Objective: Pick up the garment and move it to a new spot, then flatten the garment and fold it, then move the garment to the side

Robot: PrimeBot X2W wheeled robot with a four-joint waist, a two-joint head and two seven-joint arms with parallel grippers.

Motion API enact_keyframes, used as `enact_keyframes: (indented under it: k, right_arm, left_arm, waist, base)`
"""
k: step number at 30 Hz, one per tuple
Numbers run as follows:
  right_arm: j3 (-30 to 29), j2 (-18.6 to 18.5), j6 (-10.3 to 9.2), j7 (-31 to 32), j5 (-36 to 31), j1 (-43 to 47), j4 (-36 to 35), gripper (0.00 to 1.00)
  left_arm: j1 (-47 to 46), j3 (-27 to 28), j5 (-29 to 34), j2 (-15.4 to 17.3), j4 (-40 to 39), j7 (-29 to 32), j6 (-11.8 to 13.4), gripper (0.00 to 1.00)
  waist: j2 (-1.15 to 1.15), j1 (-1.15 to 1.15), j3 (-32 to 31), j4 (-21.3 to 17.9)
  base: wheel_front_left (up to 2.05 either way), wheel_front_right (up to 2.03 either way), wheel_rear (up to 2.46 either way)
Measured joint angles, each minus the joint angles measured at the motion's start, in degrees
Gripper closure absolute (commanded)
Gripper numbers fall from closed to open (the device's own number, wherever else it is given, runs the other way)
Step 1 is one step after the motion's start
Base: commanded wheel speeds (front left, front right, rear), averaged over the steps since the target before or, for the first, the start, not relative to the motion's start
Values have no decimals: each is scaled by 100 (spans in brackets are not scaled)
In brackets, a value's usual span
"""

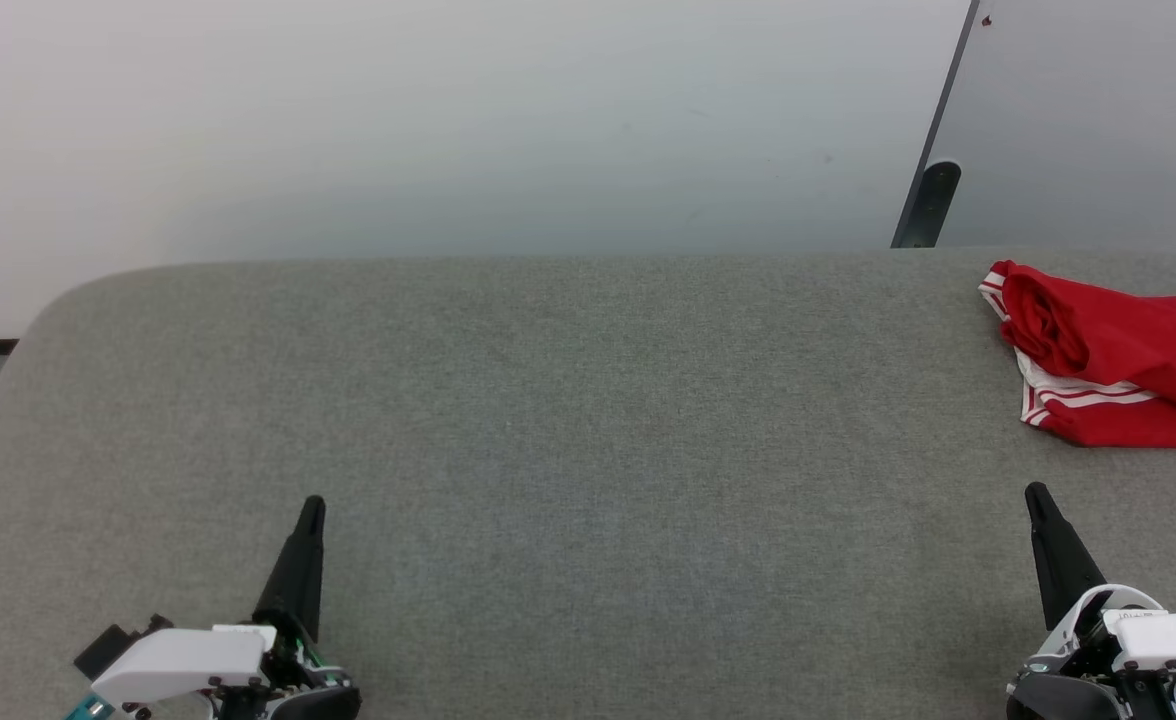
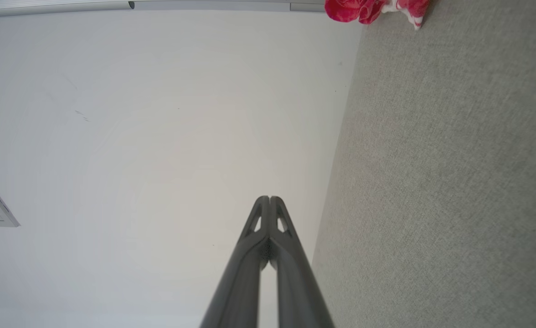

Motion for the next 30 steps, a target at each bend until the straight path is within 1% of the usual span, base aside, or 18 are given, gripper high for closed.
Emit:
enact_keyframes:
  k: [30]
  right_arm:
    - [0, 0, 0, 0, 0, 0, 0, 100]
  left_arm:
    - [0, 1, 0, 0, 0, 0, 0, 100]
  waist:
    - [0, 0, 0, 0]
  base:
    - [0, 0, 0]
